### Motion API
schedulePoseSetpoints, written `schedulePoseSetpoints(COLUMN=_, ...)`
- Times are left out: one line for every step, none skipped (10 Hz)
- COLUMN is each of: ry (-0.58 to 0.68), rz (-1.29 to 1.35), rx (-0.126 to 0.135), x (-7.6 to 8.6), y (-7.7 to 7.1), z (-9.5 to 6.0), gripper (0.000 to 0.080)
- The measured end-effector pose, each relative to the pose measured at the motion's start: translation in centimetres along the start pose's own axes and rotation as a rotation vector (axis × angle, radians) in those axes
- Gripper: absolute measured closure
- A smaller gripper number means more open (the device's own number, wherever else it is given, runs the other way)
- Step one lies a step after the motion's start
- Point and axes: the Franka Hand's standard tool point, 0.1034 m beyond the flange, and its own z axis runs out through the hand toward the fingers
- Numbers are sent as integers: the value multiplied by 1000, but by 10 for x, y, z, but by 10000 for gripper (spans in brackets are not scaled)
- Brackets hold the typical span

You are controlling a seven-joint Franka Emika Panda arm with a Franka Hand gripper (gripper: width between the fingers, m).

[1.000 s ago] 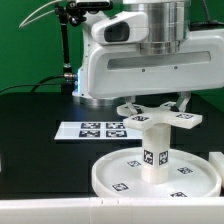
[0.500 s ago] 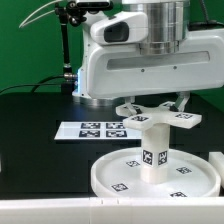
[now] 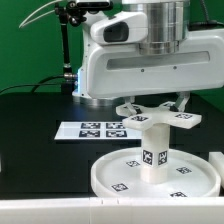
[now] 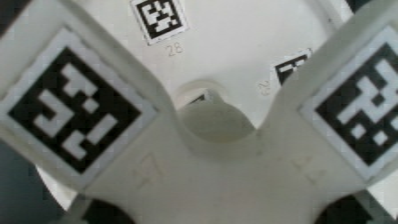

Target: Assemble round table

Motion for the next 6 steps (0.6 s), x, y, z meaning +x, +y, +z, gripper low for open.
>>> schedulePoseSetpoints(ry=-2, rz=131, rx=15, x=0, y=1, z=0, gripper=346)
schedulePoseSetpoints(ry=-3, rz=229, rx=20, x=0, y=1, z=0, gripper=346)
schedulePoseSetpoints(ry=-3, rz=318, rx=23, x=0, y=0, z=0, gripper=346)
schedulePoseSetpoints(ry=-4, rz=429, rx=36, x=0, y=0, z=1, gripper=346)
schedulePoseSetpoints(ry=-4, rz=520, rx=43, x=0, y=0, z=1, gripper=346)
schedulePoseSetpoints(ry=-4, rz=601, rx=48, x=0, y=0, z=1, gripper=346)
